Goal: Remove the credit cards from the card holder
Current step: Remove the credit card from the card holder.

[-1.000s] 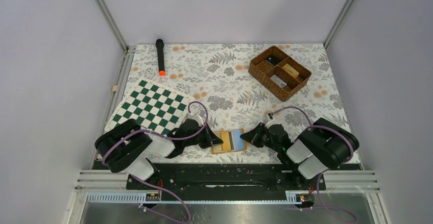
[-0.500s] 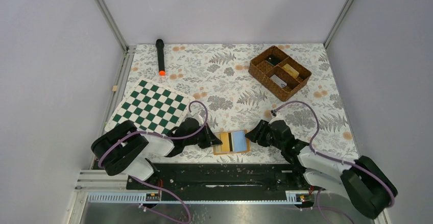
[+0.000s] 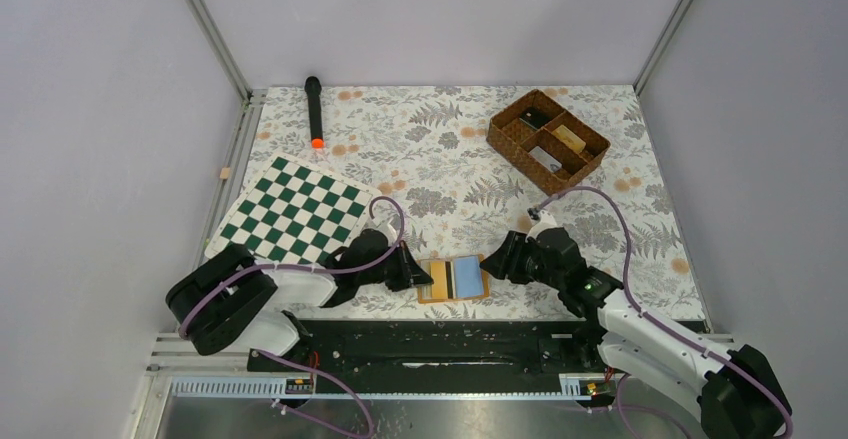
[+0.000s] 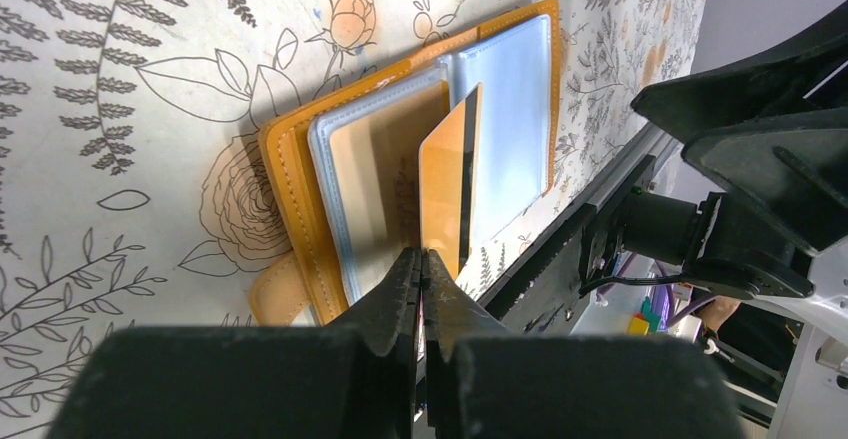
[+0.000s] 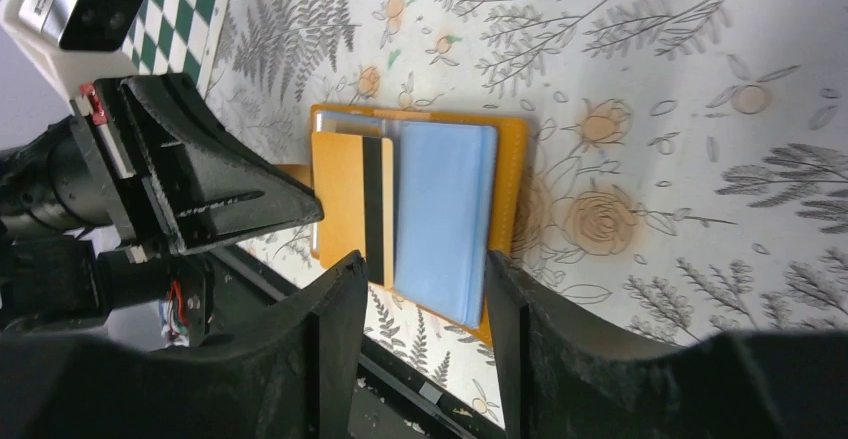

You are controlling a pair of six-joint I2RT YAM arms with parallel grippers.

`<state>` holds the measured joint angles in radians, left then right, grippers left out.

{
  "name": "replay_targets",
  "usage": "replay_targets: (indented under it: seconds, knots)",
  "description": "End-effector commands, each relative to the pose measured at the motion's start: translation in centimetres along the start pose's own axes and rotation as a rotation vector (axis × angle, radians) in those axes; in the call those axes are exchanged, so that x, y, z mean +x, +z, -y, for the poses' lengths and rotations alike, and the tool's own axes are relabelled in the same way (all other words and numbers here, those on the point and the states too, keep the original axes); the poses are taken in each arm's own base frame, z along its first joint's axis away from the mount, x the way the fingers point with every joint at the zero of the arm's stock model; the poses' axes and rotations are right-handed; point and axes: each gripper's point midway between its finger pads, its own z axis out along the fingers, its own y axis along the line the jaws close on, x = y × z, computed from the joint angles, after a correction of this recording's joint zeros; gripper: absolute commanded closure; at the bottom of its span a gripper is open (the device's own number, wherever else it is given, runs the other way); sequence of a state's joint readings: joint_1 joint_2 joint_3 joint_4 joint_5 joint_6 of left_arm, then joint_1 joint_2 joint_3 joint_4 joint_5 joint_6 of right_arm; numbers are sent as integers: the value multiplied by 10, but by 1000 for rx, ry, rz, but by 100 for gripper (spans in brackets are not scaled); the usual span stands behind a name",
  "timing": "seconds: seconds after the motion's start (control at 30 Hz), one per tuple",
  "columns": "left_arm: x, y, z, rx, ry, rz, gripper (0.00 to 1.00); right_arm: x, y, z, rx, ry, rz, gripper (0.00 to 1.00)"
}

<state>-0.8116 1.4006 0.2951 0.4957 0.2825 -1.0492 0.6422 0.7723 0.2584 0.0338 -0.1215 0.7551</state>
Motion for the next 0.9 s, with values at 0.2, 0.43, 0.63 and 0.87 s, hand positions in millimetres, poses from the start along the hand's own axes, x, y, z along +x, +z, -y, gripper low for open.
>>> replay_targets:
  seconds: [0.2,0.43,0.63,0.87]
  knots:
    - [-9,-6,23,62,65,8,100,6,5,-54,-253,-72,-116,36]
    - [-7,-13,30,106,105,7,100,12,16,-66,-334,-106,-178,31]
    - [-8,-21,41,153,143,20,100,13,26,-67,-351,-146,-198,31]
    - [-8,-14,37,128,150,4,100,17,35,-60,-319,-107,-209,31]
